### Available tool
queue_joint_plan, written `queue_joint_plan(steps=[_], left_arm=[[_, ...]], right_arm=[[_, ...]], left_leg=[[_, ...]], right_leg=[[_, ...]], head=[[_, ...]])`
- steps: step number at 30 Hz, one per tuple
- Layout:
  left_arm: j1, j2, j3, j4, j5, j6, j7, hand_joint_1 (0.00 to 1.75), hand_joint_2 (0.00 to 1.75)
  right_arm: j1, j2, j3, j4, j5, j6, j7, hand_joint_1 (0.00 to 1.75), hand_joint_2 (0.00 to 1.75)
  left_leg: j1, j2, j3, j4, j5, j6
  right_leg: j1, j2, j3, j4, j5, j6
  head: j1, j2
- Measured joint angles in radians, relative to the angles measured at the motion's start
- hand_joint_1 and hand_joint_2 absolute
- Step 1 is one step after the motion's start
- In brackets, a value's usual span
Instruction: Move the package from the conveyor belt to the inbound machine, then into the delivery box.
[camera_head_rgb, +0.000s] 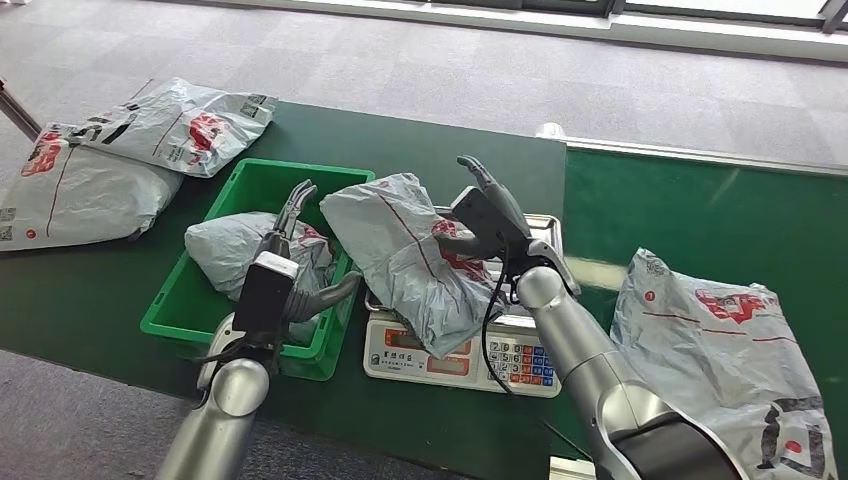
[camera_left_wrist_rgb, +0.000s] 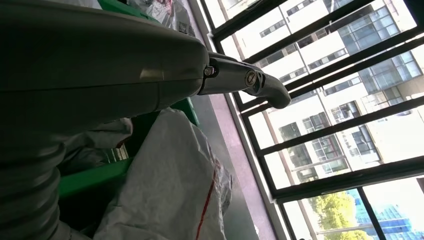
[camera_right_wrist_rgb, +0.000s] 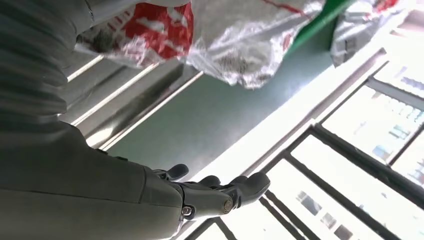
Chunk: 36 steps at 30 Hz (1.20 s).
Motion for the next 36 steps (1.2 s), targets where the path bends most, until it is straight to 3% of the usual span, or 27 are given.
queue_joint_plan(steps=[4, 9, 13, 17, 27, 35, 36], left_arm=[[-0.077, -0.015, -0.028, 0.062, -0.062, 0.033, 0.044, 0.00, 1.75], [-0.216, -0.044, -0.082, 0.218, -0.186, 0.050, 0.126, 0.00, 1.75], [-0.291, -0.077, -0.119, 0.349, -0.237, 0.035, 0.159, 0.00, 1.75], [-0.326, -0.100, -0.136, 0.424, -0.241, 0.037, 0.158, 0.00, 1.75], [-0.352, -0.116, -0.146, 0.486, -0.243, 0.034, 0.160, 0.00, 1.75], [-0.418, -0.162, -0.219, 0.633, -0.330, -0.089, 0.253, 0.00, 1.75], [-0.427, -0.171, -0.239, 0.658, -0.326, -0.110, 0.273, 0.44, 1.75]], right_arm=[[0.097, -0.018, -0.059, -0.155, -0.111, -0.112, -0.105, 0.00, 1.75], [0.329, -0.023, -0.175, -0.447, -0.313, -0.370, -0.274, 0.00, 1.75], [0.482, -0.019, -0.265, -0.646, -0.381, -0.495, -0.324, 0.00, 1.75], [0.542, -0.018, -0.299, -0.741, -0.389, -0.515, -0.329, 0.00, 1.75], [0.571, -0.018, -0.325, -0.804, -0.392, -0.522, -0.329, 0.00, 1.75], [0.590, -0.009, -0.330, -0.889, -0.372, -0.552, -0.329, 0.00, 1.75], [0.593, -0.004, -0.330, -0.901, -0.364, -0.553, -0.329, 0.00, 1.75]], left_leg=[[0.000, 0.000, 0.000, 0.000, 0.000, 0.000], [0.000, -0.005, -0.003, 0.000, -0.001, 0.001], [-0.001, -0.001, -0.004, 0.000, -0.002, 0.002], [-0.001, 0.005, -0.003, 0.000, -0.003, 0.002], [-0.001, 0.006, -0.003, 0.000, -0.002, 0.001], [-0.001, 0.005, -0.004, 0.000, -0.001, 0.002], [-0.002, 0.005, -0.004, 0.000, -0.001, 0.002]], right_leg=[[0.000, 0.000, -0.001, 0.000, 0.000, 0.000], [0.000, -0.005, -0.001, -0.001, 0.000, 0.001], [-0.001, -0.002, -0.002, -0.001, 0.000, 0.001], [-0.001, 0.003, -0.004, -0.001, 0.000, 0.001], [-0.001, 0.003, -0.004, 0.000, 0.001, 0.000], [-0.001, 0.002, -0.004, 0.000, 0.001, 0.000], [-0.002, 0.002, -0.004, 0.000, 0.001, 0.001]], head=[[0.000, 0.000], [0.000, 0.000], [0.000, 0.000], [0.000, 0.000], [0.000, 0.000], [0.000, 0.000], [0.000, 0.000]])
